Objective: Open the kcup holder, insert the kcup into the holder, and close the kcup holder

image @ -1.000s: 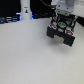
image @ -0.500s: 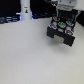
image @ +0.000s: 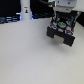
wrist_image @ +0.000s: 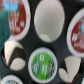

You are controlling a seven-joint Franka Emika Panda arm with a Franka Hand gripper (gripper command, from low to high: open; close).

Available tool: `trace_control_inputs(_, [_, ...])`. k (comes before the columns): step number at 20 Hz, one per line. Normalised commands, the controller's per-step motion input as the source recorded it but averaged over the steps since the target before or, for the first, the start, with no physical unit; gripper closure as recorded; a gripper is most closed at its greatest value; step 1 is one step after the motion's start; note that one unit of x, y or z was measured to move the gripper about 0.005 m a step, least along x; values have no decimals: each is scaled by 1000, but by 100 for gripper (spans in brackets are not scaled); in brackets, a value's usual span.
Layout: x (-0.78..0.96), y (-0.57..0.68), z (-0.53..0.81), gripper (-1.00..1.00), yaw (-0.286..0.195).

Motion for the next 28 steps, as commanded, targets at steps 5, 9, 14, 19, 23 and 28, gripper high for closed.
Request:
trace_control_inputs(5, [755, -323, -81, -100, -7])
trace_control_inputs(9, [308, -204, -291, -100, 27])
trace_control_inputs(14, [-19, 53, -259, -100, 152])
trace_control_inputs(19, [-146, 213, -205, -100, 216])
trace_control_inputs(23, [-195, 323, -113, -100, 178])
trace_control_inputs(28, [-347, 416, -54, -100, 137])
